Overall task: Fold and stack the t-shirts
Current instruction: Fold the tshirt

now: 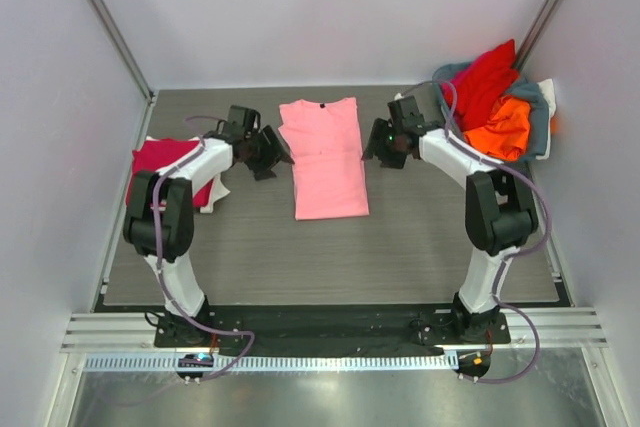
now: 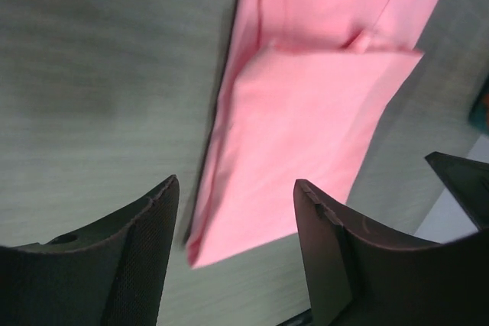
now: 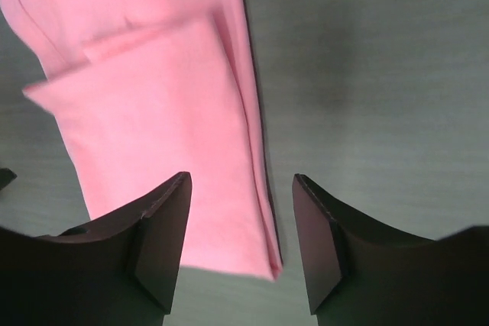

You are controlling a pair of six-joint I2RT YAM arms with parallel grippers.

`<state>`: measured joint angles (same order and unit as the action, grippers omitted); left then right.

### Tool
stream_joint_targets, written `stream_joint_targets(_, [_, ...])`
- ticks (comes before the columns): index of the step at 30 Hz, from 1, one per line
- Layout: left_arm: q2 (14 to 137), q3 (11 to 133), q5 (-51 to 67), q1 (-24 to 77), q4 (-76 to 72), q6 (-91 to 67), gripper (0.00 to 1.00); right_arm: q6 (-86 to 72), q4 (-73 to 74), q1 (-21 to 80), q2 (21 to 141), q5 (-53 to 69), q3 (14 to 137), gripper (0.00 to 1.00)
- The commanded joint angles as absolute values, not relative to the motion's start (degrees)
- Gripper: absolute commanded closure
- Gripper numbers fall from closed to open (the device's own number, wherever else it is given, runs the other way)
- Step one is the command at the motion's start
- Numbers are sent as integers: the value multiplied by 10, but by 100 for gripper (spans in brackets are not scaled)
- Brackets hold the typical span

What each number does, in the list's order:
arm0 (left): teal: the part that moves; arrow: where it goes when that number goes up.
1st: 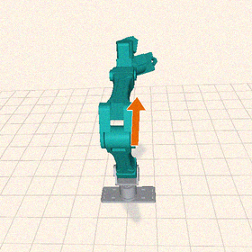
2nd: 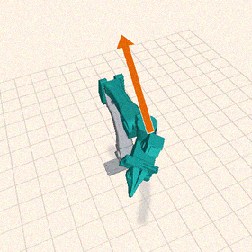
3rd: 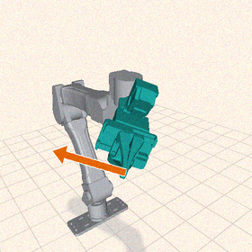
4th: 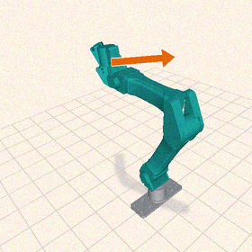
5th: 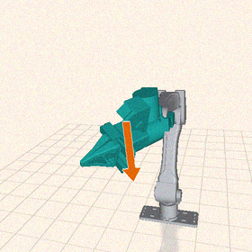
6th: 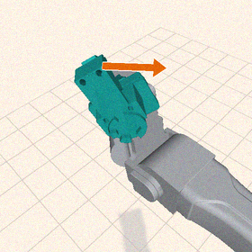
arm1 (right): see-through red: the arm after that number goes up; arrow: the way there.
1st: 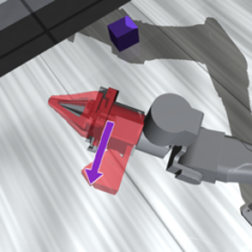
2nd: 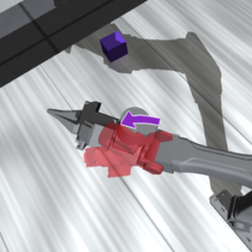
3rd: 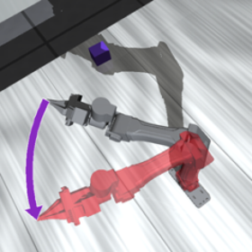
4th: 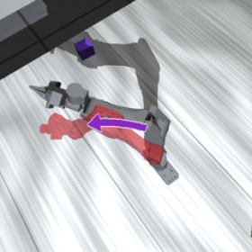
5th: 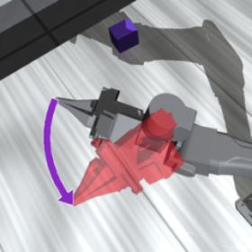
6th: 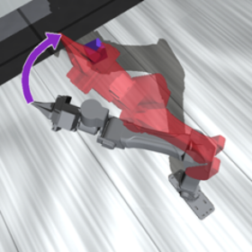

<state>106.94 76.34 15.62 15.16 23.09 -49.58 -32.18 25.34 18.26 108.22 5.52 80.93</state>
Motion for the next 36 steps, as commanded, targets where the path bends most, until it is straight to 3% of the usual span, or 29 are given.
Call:
stream_joint_targets(1, [988,676,150,172,232,-481,38,-315,207,186,988,94,719,39])
stream_joint_targets(5, [939,602,142,203,207,-494,43,-318,178,188,937,134,620,47])
stream_joint_targets(14, [906,529,118,248,184,-509,44,-310,163,203,911,149,531,45])
stream_joint_targets(24, [918,513,112,249,171,-512,50,-309,144,204,940,174,527,50])
stream_joint_targets(36, [937,512,112,249,171,-514,54,-316,130,207,994,179,532,67])
